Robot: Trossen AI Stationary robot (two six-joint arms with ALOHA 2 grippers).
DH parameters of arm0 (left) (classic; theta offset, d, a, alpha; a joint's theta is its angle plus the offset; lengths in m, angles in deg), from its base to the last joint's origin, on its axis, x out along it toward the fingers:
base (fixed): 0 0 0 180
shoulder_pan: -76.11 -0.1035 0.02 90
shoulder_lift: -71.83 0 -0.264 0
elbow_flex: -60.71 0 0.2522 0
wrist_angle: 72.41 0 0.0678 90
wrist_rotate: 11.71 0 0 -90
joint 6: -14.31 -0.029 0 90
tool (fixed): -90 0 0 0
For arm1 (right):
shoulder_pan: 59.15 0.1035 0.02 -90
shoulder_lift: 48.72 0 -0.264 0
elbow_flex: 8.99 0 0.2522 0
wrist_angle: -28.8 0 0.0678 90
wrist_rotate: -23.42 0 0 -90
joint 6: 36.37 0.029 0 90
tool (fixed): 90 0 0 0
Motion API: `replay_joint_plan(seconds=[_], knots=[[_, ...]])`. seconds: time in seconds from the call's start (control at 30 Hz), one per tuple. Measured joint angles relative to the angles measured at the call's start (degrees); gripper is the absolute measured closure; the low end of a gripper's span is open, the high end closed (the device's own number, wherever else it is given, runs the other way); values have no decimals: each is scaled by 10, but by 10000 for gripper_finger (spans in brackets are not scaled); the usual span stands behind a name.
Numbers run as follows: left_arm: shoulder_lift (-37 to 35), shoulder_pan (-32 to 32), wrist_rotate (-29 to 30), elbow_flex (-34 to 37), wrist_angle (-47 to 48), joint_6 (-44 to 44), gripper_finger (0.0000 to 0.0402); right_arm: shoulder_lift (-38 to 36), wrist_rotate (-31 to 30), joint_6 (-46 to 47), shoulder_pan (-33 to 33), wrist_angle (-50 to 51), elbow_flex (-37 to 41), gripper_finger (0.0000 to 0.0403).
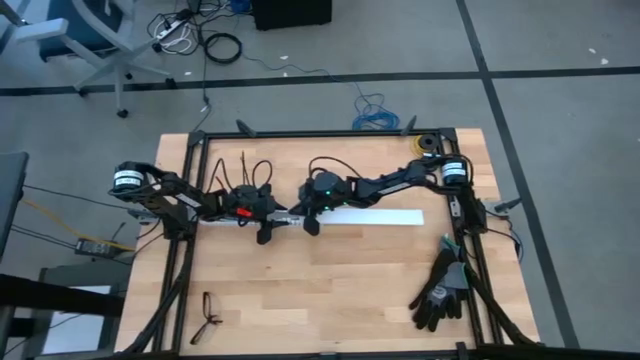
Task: Ziptie cables
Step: Close the white cable duct with the white cable duct cover
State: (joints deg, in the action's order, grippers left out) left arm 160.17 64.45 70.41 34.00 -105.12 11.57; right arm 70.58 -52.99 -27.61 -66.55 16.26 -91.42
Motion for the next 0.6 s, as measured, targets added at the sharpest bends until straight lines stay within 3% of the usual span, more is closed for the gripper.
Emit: replay_joint_plan(seconds=[0.17, 0.3, 0.47, 0.53, 0.6], knots=[[1, 0, 1, 0, 0, 1, 188, -62, -22, -35, 0, 61, -1, 403], [1, 0, -2, 0, 1, 2, 188, -121, -65, -48, 0, 197, 5, 403], [1, 0, -2, 0, 0, 2, 188, -140, -61, -21, -2, 360, 4, 403], [1, 0, -3, 0, 0, 2, 188, -112, -37, -9, -2, 356, 5, 403], [1, 0, -5, -1, 0, 2, 188, -75, -11, 1, -2, 283, 2, 403]])
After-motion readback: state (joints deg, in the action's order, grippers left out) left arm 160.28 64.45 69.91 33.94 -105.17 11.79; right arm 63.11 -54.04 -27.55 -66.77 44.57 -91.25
